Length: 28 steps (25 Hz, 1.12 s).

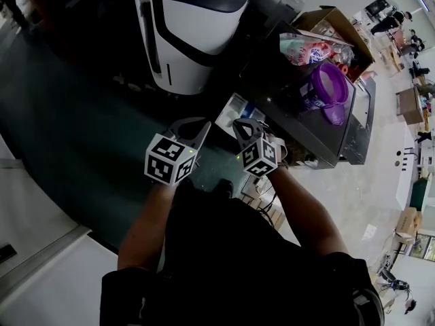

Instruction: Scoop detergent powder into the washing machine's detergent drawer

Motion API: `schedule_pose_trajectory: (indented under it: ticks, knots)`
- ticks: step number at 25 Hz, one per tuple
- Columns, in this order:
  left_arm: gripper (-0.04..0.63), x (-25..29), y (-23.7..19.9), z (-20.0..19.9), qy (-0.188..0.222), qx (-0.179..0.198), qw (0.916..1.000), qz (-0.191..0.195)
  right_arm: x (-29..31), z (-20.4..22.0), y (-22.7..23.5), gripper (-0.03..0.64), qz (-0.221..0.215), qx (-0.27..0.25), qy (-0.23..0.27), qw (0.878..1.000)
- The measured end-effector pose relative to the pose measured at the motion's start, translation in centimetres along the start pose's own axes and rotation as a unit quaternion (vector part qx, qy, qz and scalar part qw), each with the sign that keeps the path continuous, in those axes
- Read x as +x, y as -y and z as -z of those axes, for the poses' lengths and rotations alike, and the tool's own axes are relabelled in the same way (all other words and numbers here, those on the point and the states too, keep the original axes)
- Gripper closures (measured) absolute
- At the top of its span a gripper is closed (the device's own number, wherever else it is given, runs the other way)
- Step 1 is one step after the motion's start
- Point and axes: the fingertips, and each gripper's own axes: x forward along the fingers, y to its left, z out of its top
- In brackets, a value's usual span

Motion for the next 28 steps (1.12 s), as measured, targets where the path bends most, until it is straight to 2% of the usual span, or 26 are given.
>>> schedule_pose_trajectory:
  ticks: [4, 8, 15, 18, 22, 24, 28]
  knots:
    - [0.588, 0.9, 0.7, -0.9, -0.002, -0.002, 0.9999, -0.014, -1.5, -0.4, 1.9, 0.597, -0.006, 0.059, 0.043, 0.997]
    - [0.588, 1.8, 1.6, -2.0, -0.007, 0.008, 0.9996, -0.026, -3.2, -0.4, 3.9, 0.597, -0.018, 0.126, 0.086, 0.988]
    - [0.588, 2.8, 2.7, -4.5, -0.006, 0.022, 0.9989, -0.041, -5.8, 0.1, 7.3, 0.597, -0.047, 0.269, 0.159, 0.949]
    - [0.588, 3.3, 3.2, -5.8, -0.003, 0.029, 0.9987, -0.041, -7.1, 1.0, 9.1, 0.597, -0.06, 0.335, 0.189, 0.921]
    - [0.588, 3.8, 3.9, -7.7, 0.004, 0.039, 0.9985, -0.039, -9.1, 2.7, 11.6, 0.597, -0.074, 0.432, 0.229, 0.869]
    - [0.588, 3.9, 4.2, -8.6, 0.007, 0.048, 0.998, -0.039, -10.5, 3.3, 12.7, 0.597, -0.071, 0.455, 0.245, 0.853]
    - [0.588, 3.9, 4.8, -10.5, 0.015, 0.069, 0.9967, -0.039, -13.4, 4.0, 14.8, 0.597, -0.057, 0.48, 0.28, 0.829]
